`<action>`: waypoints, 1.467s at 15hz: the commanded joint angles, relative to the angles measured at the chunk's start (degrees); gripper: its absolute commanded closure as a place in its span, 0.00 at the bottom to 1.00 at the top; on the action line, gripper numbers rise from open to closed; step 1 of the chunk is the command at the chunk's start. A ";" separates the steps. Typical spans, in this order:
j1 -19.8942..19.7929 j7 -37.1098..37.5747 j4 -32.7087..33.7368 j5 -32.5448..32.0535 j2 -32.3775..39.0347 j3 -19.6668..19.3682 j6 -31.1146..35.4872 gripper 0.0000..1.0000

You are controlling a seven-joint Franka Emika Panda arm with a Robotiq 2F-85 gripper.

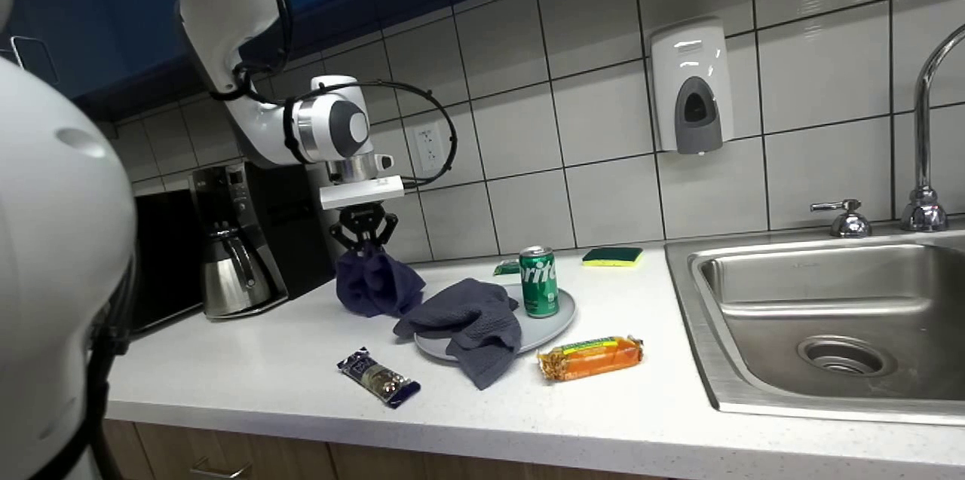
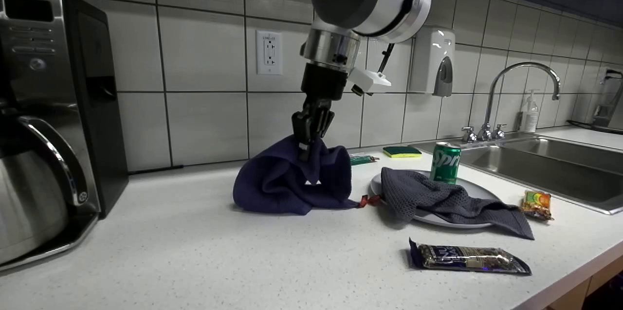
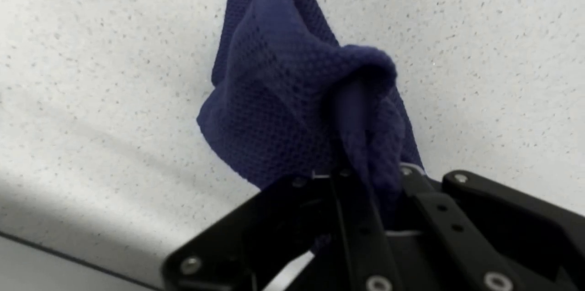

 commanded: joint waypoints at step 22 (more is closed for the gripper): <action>-5.05 -5.13 1.47 -2.00 -5.65 -2.09 -22.03 0.00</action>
